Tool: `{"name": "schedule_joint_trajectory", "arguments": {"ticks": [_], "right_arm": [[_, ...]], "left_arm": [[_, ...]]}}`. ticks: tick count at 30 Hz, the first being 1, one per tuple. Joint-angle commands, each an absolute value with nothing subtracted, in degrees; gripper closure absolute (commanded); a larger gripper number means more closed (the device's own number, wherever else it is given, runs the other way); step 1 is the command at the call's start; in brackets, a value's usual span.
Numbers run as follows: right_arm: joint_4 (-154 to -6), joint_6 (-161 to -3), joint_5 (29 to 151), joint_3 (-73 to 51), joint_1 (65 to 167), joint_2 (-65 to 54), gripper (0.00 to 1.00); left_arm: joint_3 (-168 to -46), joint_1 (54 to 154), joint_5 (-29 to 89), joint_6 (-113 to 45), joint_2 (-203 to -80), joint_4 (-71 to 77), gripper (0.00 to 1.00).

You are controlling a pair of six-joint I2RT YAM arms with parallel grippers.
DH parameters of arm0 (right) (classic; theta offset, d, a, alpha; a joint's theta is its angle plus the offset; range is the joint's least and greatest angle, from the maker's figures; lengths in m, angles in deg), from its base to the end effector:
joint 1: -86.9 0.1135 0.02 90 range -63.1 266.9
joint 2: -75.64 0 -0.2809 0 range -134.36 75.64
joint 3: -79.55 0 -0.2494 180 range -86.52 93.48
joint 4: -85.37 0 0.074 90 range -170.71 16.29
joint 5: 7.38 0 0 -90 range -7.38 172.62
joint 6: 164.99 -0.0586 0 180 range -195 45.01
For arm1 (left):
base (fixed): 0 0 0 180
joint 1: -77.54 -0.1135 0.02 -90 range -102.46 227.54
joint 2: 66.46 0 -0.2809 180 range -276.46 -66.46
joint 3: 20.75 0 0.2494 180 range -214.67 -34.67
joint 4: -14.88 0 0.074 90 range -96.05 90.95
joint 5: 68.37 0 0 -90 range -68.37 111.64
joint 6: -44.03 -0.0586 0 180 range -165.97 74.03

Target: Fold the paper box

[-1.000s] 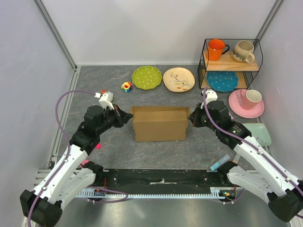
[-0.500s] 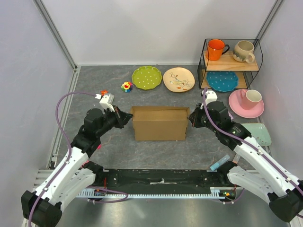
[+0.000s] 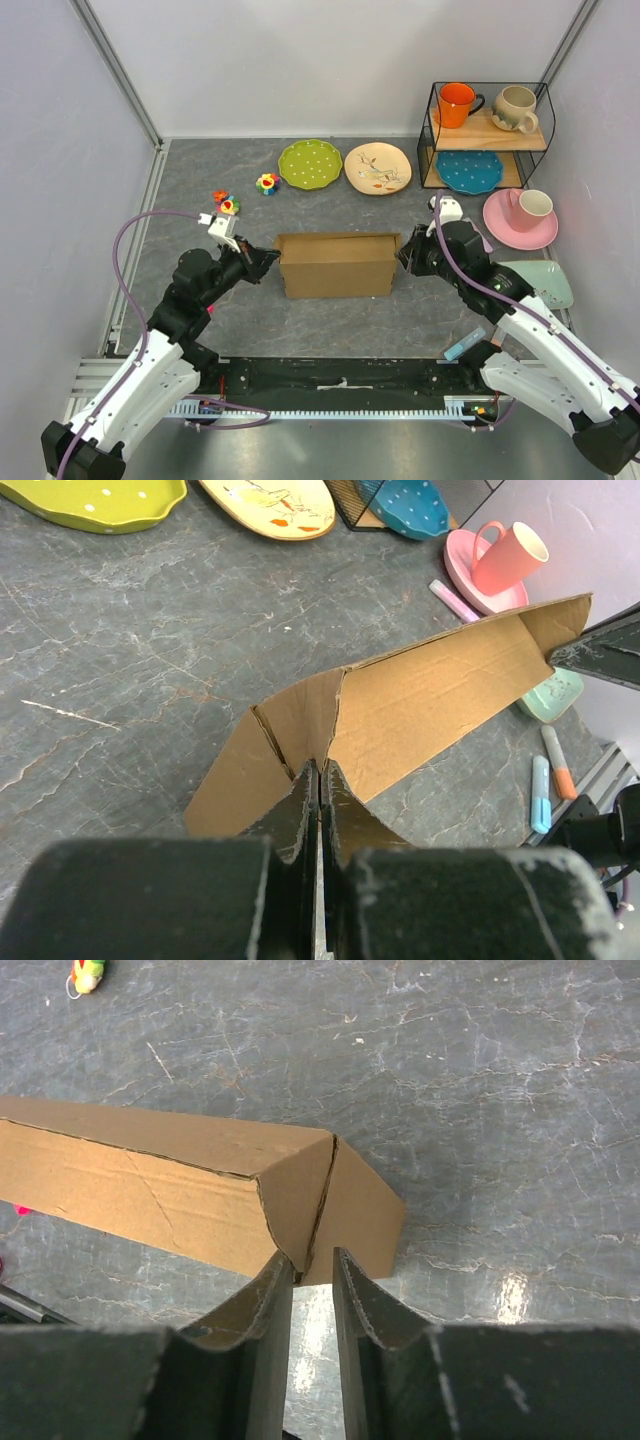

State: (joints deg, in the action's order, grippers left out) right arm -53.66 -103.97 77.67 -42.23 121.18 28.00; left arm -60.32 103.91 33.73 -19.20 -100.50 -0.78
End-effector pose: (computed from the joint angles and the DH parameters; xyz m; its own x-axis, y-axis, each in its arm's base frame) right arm 0.1599 0.1029 0.2999 -0.6077 0.1699 -0.7757 -0.2345 0.8949 0.3797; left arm 0.1421 -0.0842 0.2717 -0.4196 -0.2835 -0.8623 0.4818 0.7355 -0.4763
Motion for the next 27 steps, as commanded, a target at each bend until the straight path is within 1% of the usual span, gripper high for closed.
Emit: {"name": "schedule_joint_trajectory", "arguments": {"ticks": [1,2,14,19,21,22,23,25,26,27], "right_arm": [[-47.9,-103.6,74.9,-38.7,121.5,26.4,0.69],[-47.9,-103.5,74.2,-37.6,121.5,26.2,0.67],[-49.9,-100.9,71.5,-31.6,121.5,23.0,0.60],[-51.0,-100.4,71.3,-31.0,121.6,21.9,0.59],[-51.3,-100.2,71.1,-30.9,121.5,21.7,0.64],[-51.4,-100.2,71.2,-31.0,121.5,21.7,0.68],[-51.4,-100.1,71.3,-31.2,121.5,21.7,0.77],[-51.5,-100.0,71.7,-31.4,121.5,21.8,0.88],[-51.6,-100.0,72.0,-31.9,121.5,21.8,0.97],[-51.4,-100.0,72.2,-32.3,121.5,21.9,1.00]], "left_arm": [[-61.9,104.4,33.2,-24.6,-102.4,-6.5,0.98],[-62.1,104.4,33.1,-24.8,-102.6,-6.8,0.98],[-62.8,104.3,33.0,-25.8,-104.9,-7.2,0.98],[-63.4,104.4,33.3,-26.4,-106.0,-7.4,0.98],[-63.6,104.4,33.3,-26.6,-106.4,-7.5,0.98],[-63.6,104.4,33.4,-26.6,-106.4,-7.5,0.98],[-63.6,104.4,33.4,-26.7,-106.4,-7.5,0.98],[-63.7,104.4,33.5,-26.5,-106.8,-7.5,0.98],[-63.8,104.4,33.5,-26.5,-106.9,-7.4,0.98],[-63.8,104.4,33.5,-26.4,-107.1,-7.4,0.98]]}}
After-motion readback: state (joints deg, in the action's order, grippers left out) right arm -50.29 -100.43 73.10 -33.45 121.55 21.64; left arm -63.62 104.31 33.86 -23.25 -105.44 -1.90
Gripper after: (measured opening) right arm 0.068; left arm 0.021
